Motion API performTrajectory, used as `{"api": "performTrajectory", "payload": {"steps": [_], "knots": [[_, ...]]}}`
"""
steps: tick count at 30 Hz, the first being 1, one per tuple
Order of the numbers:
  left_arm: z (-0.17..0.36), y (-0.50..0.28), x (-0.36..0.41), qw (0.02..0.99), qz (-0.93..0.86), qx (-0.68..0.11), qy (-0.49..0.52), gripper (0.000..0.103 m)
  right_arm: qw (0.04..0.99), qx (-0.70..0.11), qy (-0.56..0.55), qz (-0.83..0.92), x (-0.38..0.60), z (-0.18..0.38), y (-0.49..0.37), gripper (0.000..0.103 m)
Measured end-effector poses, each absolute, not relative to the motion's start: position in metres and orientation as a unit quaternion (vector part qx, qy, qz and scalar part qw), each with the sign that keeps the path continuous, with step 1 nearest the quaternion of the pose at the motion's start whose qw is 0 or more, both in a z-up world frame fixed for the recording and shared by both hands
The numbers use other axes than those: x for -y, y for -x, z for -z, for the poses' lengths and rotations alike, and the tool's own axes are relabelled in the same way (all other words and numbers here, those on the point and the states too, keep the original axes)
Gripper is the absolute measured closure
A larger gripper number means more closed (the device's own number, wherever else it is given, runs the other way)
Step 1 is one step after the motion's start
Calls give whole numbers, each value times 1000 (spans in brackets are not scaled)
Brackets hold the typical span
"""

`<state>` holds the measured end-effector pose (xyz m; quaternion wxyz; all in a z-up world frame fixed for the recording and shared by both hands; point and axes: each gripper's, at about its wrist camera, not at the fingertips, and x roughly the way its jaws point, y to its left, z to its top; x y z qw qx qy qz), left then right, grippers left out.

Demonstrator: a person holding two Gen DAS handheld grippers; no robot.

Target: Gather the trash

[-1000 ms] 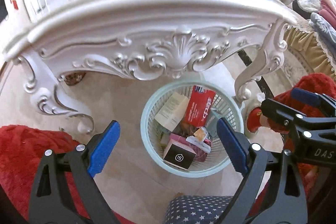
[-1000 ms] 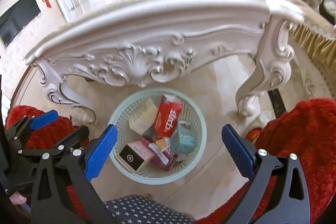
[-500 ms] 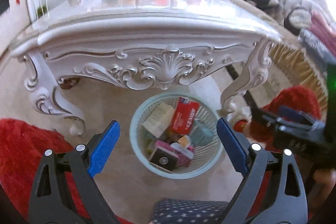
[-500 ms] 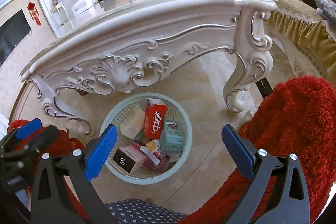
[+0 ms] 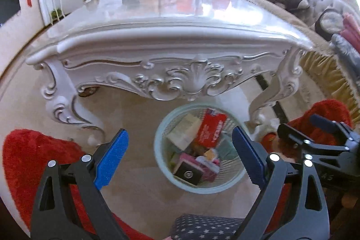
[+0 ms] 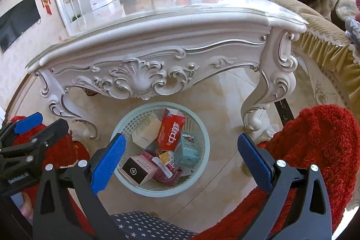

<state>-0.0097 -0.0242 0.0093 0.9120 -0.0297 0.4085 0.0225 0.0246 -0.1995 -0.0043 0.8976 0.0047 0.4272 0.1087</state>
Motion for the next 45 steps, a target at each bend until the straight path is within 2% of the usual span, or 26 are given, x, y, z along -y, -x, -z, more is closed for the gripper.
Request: {"api": "performTrajectory", "payload": {"steps": [26, 33, 45], "knots": [[-11, 7, 31, 910, -28, -413, 7, 12, 897, -430, 5, -103, 199, 4, -24, 8], [0, 3, 32, 901, -52, -430, -8, 12, 896, -432, 15, -98, 197, 6, -25, 8], [19, -1, 23, 892, -35, -449, 22, 12, 885, -456, 24, -91, 194, 21, -30, 8]]}}
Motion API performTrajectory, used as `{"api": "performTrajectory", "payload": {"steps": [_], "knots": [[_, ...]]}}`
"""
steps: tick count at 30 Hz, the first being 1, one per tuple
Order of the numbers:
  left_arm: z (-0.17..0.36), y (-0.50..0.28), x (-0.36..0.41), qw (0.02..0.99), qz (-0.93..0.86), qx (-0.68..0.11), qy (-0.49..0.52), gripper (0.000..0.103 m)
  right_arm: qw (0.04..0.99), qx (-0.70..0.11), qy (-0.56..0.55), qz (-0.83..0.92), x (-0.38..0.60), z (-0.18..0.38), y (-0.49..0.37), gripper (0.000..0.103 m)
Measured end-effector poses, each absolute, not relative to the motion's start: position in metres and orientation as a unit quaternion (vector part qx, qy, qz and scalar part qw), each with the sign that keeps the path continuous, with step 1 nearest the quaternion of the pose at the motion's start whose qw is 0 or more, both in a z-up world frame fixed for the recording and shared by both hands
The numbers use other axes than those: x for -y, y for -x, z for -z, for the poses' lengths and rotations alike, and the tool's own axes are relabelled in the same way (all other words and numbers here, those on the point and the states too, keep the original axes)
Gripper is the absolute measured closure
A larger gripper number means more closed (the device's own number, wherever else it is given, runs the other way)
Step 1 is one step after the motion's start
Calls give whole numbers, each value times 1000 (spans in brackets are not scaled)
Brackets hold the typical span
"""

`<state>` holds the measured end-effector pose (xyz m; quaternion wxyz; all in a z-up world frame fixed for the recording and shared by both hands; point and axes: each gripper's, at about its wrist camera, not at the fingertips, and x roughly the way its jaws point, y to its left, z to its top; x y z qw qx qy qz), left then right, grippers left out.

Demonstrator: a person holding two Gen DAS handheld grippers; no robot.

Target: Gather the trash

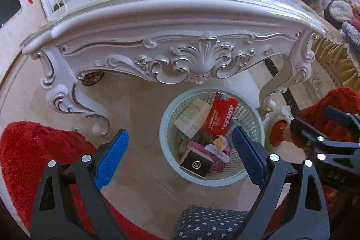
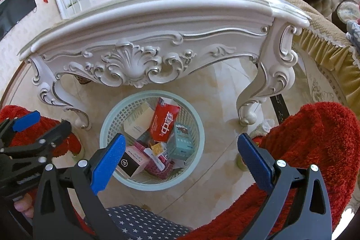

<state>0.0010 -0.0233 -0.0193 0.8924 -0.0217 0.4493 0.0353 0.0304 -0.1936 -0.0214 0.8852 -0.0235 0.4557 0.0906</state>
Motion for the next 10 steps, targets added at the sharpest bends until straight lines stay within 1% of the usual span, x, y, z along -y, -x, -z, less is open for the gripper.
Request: {"api": "performTrajectory", "payload": {"steps": [4, 7, 10], "knots": [[21, -5, 23, 889, -3, -457, 28, 12, 885, -457, 28, -89, 193, 22, -30, 8], [26, -5, 17, 879, 27, -471, 77, 12, 886, -454, 30, -86, 193, 21, -30, 8], [24, -2, 21, 886, 2, -460, 54, 12, 887, -454, 30, -81, 194, 22, -30, 8]]}}
